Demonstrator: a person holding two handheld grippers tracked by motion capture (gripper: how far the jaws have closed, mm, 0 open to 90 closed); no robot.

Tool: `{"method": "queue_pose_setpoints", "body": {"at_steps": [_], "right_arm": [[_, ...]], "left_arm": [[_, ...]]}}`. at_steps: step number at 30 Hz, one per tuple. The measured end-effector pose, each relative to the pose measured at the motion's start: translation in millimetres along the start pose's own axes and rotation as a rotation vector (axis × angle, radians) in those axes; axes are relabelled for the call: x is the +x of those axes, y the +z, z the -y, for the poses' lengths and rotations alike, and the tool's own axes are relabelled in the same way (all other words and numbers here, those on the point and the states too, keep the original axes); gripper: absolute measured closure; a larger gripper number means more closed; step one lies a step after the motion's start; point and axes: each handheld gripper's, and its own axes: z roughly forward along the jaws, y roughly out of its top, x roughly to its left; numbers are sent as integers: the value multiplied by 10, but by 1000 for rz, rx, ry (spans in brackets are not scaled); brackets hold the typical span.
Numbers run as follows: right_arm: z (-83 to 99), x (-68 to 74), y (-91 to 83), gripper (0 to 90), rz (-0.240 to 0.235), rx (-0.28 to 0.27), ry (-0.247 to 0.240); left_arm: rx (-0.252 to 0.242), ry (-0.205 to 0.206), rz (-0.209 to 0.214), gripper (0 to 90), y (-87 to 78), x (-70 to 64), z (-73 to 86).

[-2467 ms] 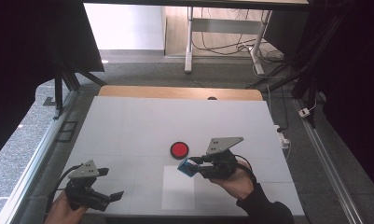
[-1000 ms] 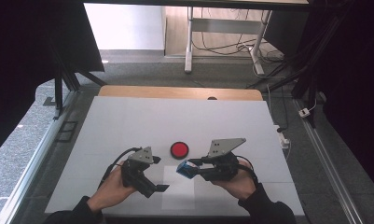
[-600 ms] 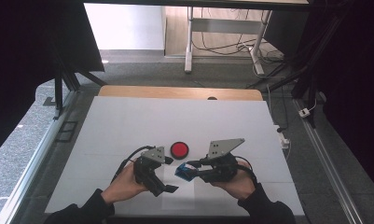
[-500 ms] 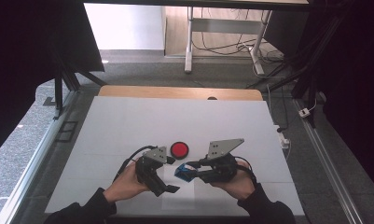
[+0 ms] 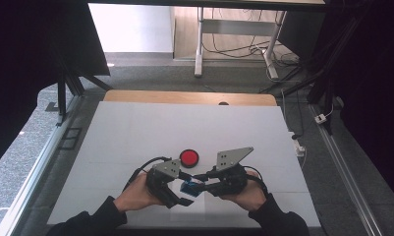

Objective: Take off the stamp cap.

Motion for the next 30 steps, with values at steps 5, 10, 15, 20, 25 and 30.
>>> {"method": "queue_pose_setpoints", "body": {"at_steps": [5,10,15,20,25,30], "right_arm": [[5,-2,-2,712,-12,-10,5],[3,0,-13,712,-14,-13,2],[8,-5,-20,712,-12,-15,8],[6,-7,-24,712,-19,-20,8],[6,-9,-25,712,-22,-22,8],[4,-11,-33,711,-28,-28,10]], "left_arm": [[-12,29,34,438,-25,-9,19],[-15,28,65,500,-21,-5,28],[-28,30,68,592,-23,-8,32],[-45,23,80,628,-37,7,39],[-59,13,90,644,-39,17,45],[-72,4,98,680,-50,29,51]]}}
